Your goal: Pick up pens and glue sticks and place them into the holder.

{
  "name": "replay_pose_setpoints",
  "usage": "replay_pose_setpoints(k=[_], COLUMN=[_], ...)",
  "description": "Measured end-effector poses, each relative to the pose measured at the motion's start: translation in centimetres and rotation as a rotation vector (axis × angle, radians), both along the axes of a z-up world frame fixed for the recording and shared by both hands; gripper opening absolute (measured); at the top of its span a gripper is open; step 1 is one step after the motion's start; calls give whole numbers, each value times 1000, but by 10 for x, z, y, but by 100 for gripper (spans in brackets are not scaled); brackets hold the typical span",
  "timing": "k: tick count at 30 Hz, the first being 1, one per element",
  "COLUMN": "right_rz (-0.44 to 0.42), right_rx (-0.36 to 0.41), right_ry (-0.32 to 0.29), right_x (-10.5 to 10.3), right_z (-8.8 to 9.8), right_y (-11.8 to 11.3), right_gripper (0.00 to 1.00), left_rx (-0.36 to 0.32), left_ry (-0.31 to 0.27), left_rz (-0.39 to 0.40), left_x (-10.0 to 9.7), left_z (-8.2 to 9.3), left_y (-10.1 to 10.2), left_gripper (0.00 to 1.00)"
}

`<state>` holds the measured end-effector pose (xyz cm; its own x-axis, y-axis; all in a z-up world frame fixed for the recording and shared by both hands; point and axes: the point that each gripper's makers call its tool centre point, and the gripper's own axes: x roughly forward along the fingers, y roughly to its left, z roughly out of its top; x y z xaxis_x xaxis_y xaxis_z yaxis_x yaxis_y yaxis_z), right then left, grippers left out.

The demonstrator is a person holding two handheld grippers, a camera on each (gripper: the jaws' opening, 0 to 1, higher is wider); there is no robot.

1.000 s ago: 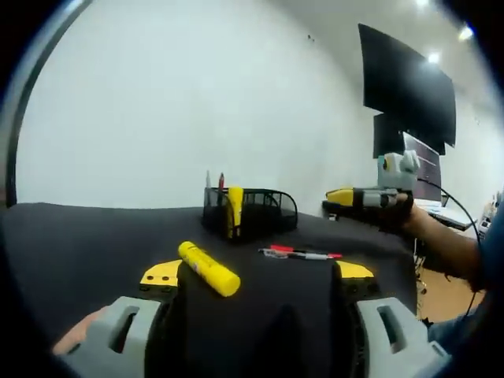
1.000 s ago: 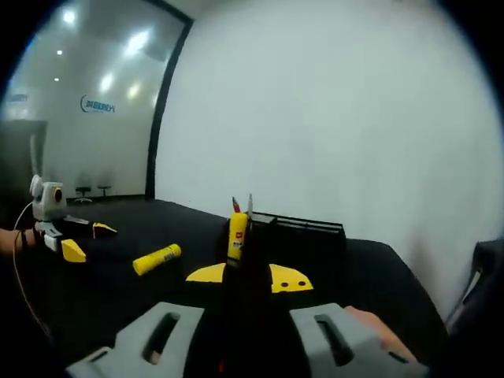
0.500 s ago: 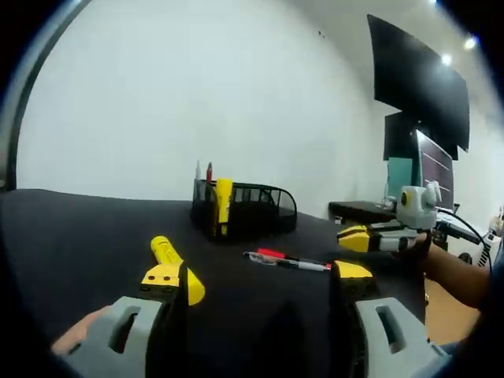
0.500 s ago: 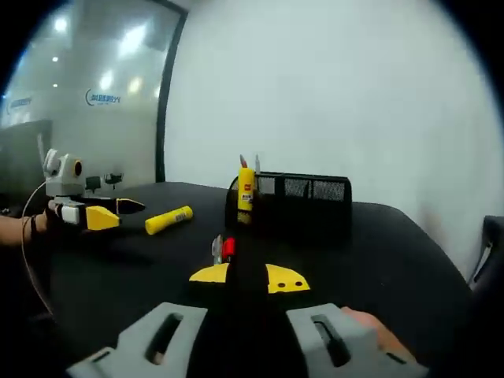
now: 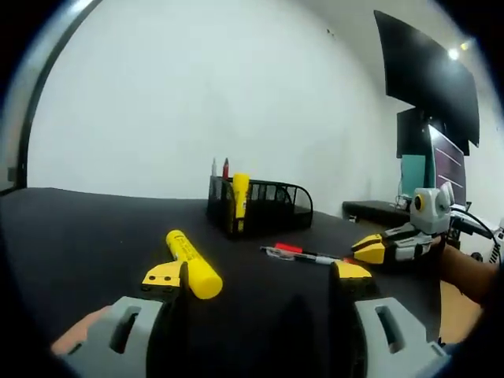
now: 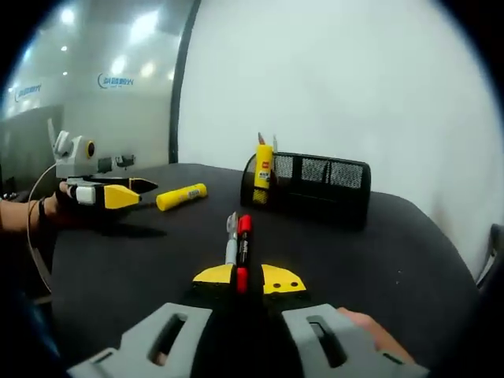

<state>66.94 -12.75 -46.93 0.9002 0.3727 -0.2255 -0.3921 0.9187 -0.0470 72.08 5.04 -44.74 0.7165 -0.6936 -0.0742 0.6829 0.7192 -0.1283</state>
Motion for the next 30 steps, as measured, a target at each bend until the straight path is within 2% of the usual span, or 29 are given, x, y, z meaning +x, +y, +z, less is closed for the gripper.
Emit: replay_pose_setpoints(k=[5,9,17,21,24,27,30], right_rz=[8,4,16,10,8,5,5], right_rx=[22,-3,18,-25,-20,-22,-9], right_ry=[24,50,71,83,83,77,66], right_x=[0,1,-1,0,-1,-2,-2], right_z=[-3,-11,-12,-18,-17,-16,-14], right_y=[1,3,6,7,5,5,4], right_gripper=[8,6,5,4,4,4,4], left_rx=[-35,-55,-39,-32,-26,-10,-9], left_ry=[-1,-5,-15,-18,-13,-9,-8], left_rz=[9,21,16,8,3,-15,-40], left_x=[-1,0,-1,-2,-2,-4,-5], left_z=[4,6,5,5,4,3,6], left_y=[4,7,5,3,1,-8,-18], left_gripper=[66,65,65,65,67,75,76])
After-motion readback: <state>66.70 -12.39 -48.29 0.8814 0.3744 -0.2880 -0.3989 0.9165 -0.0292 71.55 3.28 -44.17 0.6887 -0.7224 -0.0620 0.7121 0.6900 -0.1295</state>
